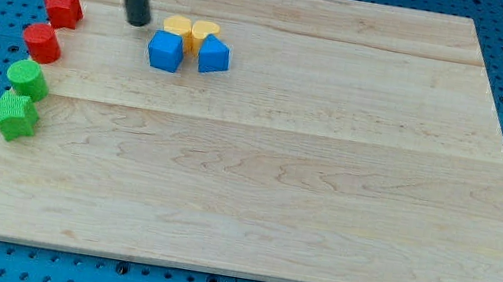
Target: Move the red star into the yellow blocks
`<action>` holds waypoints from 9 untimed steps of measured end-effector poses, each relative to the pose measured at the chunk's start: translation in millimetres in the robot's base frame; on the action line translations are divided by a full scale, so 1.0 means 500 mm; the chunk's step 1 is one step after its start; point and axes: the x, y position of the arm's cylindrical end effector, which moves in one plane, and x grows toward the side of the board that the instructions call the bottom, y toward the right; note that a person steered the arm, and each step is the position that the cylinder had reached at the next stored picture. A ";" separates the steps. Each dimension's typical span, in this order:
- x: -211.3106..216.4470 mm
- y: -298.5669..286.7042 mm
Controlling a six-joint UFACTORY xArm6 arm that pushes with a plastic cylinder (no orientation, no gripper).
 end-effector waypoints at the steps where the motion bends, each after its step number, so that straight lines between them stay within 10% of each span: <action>1: 0.111 -0.014; 9: 0.026 -0.213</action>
